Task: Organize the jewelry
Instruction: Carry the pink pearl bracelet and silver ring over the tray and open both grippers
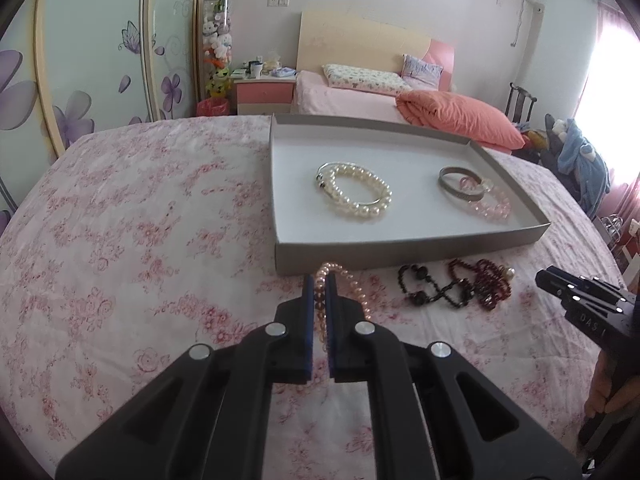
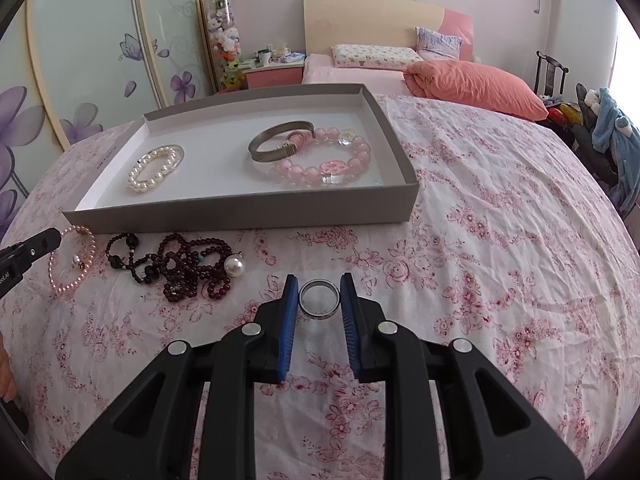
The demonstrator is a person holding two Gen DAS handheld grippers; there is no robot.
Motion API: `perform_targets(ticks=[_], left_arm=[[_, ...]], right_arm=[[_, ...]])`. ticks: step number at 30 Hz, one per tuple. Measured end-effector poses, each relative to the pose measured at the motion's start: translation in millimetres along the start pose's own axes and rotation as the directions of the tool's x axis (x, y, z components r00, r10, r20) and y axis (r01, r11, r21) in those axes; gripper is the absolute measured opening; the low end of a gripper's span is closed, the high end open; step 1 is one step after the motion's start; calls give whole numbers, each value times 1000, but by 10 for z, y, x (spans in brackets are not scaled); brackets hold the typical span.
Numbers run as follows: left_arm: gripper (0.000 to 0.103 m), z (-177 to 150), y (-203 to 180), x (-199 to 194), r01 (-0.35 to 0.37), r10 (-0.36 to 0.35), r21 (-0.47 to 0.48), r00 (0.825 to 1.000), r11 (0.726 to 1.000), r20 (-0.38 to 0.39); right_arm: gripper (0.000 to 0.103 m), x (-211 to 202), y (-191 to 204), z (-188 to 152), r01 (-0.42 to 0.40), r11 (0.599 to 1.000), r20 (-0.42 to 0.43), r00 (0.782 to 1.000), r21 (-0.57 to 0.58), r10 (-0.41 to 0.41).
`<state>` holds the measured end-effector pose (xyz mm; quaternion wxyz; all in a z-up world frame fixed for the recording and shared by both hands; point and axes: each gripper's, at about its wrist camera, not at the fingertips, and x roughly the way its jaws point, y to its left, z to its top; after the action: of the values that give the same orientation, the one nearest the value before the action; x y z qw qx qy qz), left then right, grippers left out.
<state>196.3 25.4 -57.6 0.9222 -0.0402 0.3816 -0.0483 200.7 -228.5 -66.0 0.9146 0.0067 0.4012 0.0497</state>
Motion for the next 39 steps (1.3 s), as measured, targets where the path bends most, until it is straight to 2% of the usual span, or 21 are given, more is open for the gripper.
perform_targets(ticks=[8,17,25,28,35,39], left_arm=[[6,67,-113,-89,53,-52,-6,997,999,48],[6,71,-213,-213,46,-47,4,994,999,99],[6,61,-296,-410,28,-29,9,986,1000,167],[6,59,-332,-515,8,-11,15,978,1000,208],[6,80,-442,-795,-58,47,24,946,998,321],[6,110,-495,-881,-89,72,32,932,996,354]], right_arm=[[23,-121,28,31,-18,1000,62,998,-3,18],[23,-247,50,43,-29,1000,121,992,5,28],[23,-446,121,41,-25,1000,211,977,-6,26],[23,-544,167,49,-19,1000,259,965,-18,23],[23,-723,273,70,0,999,355,935,-48,17],[23,-801,286,85,-6,999,389,921,-45,23]])
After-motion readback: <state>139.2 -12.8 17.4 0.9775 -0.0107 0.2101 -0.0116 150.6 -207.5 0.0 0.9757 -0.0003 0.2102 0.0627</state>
